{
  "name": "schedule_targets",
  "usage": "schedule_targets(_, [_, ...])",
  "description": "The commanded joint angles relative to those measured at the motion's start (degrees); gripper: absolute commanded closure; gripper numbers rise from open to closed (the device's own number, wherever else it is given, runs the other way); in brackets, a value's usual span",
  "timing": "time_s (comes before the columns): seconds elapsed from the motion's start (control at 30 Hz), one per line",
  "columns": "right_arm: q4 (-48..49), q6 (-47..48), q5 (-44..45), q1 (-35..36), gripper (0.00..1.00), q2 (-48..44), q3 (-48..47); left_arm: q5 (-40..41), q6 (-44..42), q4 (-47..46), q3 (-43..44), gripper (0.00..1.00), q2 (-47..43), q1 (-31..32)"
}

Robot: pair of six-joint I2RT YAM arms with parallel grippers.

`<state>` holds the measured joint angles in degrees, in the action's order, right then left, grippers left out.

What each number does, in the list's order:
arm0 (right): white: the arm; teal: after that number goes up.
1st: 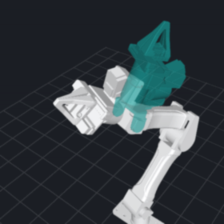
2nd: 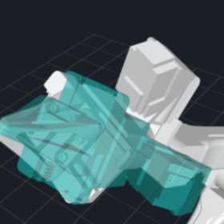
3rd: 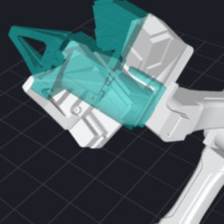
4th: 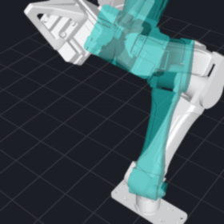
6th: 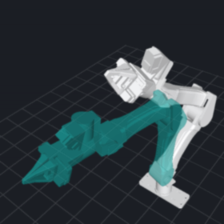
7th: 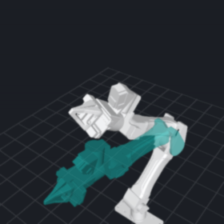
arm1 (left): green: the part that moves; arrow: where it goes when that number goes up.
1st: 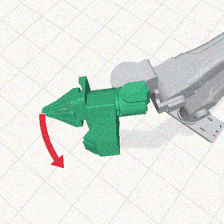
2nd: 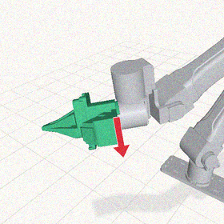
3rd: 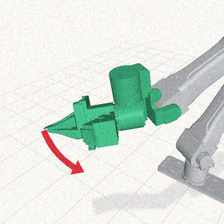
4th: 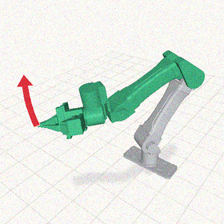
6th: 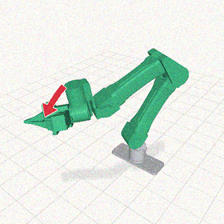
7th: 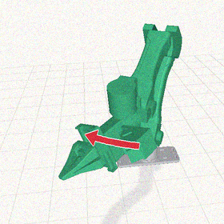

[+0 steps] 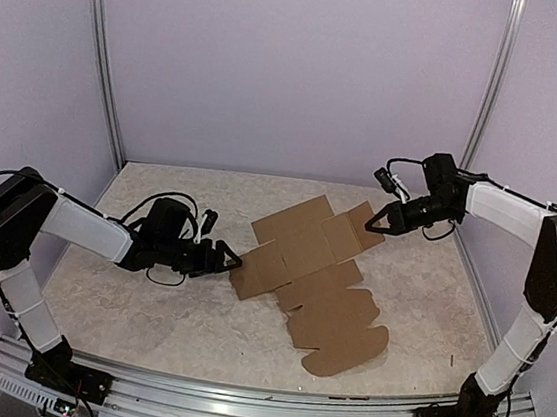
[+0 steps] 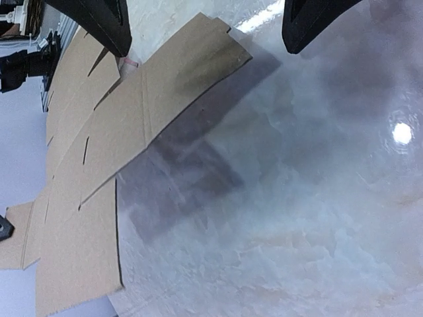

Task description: Fold the paper box

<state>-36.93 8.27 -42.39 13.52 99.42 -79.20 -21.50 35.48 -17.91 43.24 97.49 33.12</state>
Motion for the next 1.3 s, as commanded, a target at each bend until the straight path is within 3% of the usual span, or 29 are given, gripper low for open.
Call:
schedule_targets(0.0, [1.6,0.2,-3.0,-1.0,1.0,-1.9,1.9,-5.2,-1.1,-10.8,-1.4,0.23,-1.0,2.4])
schedule_targets(0.33, [1.5,0.3,-6.1,-2.0,1.0,-4.7,3.1,-5.5,-1.3,-15.8,-0.9,0.27,3.9,2.1])
schedule_targets(0.6, [0.0,1.1,-7.4,-3.4,1.0,-8.0,4.0,-4.3,0.2,-17.9,-3.5,0.23,4.4,1.6])
schedule_targets(0.63, [0.1,1.2,-7.3,-3.4,1.0,-8.2,4.1,-4.3,0.3,-18.3,-3.5,0.22,4.7,1.7])
schedule_targets(0.7, [0.1,1.1,-7.2,-3.5,1.0,-8.5,4.4,-4.7,0.5,-19.4,-3.5,0.07,5.2,2.0])
schedule_targets(0.73, [0.1,1.1,-7.1,-3.5,1.0,-8.5,4.5,-5.4,0.4,-20.4,-3.5,0.06,5.5,2.1])
schedule_targets(0.93, [0.2,1.1,-6.8,-3.6,1.0,-8.5,4.6,-11.6,0.8,-29.8,-3.8,0.2,7.2,2.6])
schedule_targets(1.27, [0.0,1.4,-5.3,-3.7,1.0,-9.0,4.9,-17.9,6.5,-42.3,-7.0,0.57,10.2,0.1])
